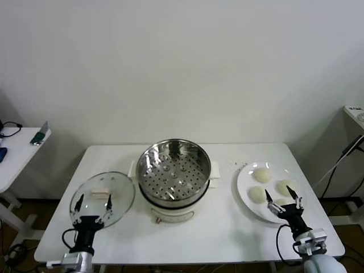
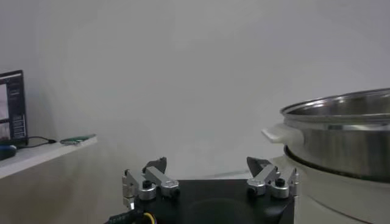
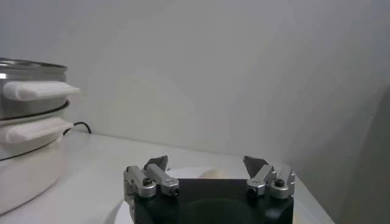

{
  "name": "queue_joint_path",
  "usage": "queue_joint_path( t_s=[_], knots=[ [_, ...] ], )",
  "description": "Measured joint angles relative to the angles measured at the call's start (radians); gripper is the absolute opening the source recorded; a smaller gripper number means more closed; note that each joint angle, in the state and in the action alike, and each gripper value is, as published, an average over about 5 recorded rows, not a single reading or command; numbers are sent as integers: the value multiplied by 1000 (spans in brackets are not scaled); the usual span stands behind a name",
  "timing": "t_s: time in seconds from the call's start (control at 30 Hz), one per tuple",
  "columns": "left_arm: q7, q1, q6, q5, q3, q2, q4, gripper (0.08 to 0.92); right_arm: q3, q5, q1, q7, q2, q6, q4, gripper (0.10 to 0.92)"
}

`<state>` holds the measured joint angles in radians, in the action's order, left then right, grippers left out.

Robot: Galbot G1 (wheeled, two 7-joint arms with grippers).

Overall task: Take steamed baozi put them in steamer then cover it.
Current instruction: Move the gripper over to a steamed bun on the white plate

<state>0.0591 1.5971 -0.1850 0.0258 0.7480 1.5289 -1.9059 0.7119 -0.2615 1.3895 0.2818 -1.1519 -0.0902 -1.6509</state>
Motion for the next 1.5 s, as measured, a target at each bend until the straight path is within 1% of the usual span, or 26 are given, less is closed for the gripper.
queue_joint_path(
  t_s=[0.13,0.4,0.6,0.77,0.93,1.07,1.27,1.5],
  knots=[
    [-2,2,2,5,-3,-5,-4,823,-15,32,-34,58,66,32,13,823],
    [-2,7,5,23,-17,-15,-11,823,-118,140,-184,270,303,129,91,823],
    [-5,6,4,22,-21,-20,-1,823,-303,241,-396,453,453,154,185,823],
    [-7,1,7,15,-18,-30,10,823,-522,315,-627,588,516,146,286,823],
    [-9,-6,13,10,-15,-37,21,823,-756,369,-864,689,527,127,407,823],
    [-9,-9,17,8,-13,-39,28,823,-927,405,-1033,741,504,109,515,823],
    [-8,-20,28,4,-8,-30,28,823,-1122,449,-1222,791,425,82,681,823],
    [-8,-21,30,3,-3,-26,30,823,-1246,499,-1342,821,314,52,863,823]
  ],
)
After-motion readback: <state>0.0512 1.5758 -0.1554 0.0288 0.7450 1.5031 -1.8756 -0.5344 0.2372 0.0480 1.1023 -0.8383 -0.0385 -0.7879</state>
